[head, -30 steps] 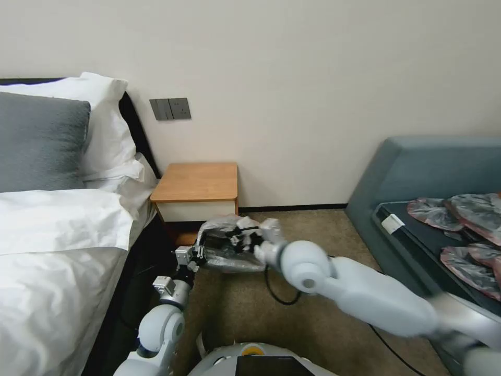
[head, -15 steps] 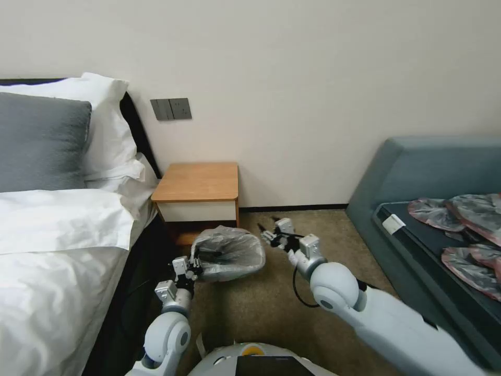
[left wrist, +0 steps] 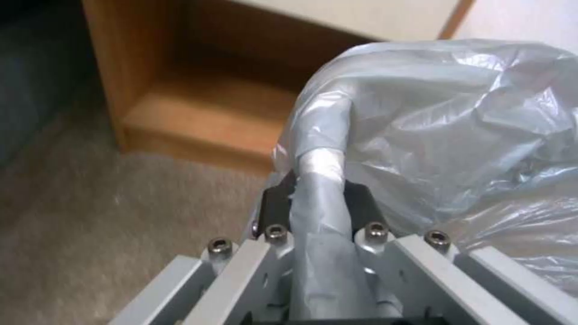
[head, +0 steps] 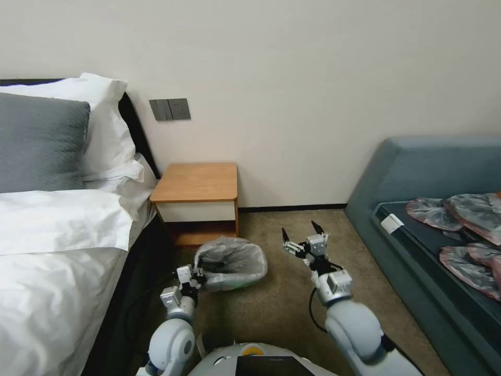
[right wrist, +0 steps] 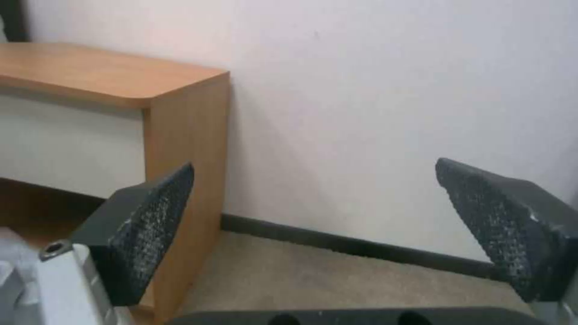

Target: Pick up the garbage bag from the table and place it over the trash can.

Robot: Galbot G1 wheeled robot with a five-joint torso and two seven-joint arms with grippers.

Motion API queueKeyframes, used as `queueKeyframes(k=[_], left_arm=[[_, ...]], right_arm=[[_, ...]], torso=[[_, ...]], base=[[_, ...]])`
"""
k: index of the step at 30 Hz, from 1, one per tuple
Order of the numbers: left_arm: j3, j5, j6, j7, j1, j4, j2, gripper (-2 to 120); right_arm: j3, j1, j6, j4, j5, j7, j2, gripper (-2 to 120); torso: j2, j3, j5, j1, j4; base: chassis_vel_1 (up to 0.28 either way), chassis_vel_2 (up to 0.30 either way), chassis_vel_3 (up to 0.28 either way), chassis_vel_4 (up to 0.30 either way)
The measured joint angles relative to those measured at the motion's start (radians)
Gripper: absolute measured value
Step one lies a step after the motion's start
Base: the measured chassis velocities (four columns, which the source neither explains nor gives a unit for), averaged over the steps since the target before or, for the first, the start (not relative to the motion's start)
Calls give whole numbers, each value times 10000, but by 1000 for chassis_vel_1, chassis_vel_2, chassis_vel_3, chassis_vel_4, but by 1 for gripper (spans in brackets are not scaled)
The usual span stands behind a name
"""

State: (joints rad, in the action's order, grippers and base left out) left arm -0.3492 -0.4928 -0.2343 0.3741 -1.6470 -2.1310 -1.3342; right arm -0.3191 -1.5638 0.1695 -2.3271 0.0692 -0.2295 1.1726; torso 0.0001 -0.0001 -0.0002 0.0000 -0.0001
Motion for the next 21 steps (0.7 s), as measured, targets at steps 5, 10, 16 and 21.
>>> queueKeyframes(k=[5,10,16,21], left_arm=[[447,58,17,140,36,323,-51,5],[817,125,53,272,116,499,-77,5],[1104,199,311,560,348,941,-64,5],[1216,367,321,666,407,1056,-83,5]], right_arm=[[-180,-285,-347,-13,-315,-114,416,100],[-274,-383,-487,-19,-428,-227,669,100],[-46,-545,-603,-40,-676,-401,973,100],[71,-579,-594,-103,-756,-436,1032,100]], torso=[[0,1,1,0,1],[0,1,1,0,1],[-1,1,3,1,1],[-1,0,3,0,1]], base=[[0,0,0,0],[0,0,0,0],[0,0,0,0],[0,0,0,0]])
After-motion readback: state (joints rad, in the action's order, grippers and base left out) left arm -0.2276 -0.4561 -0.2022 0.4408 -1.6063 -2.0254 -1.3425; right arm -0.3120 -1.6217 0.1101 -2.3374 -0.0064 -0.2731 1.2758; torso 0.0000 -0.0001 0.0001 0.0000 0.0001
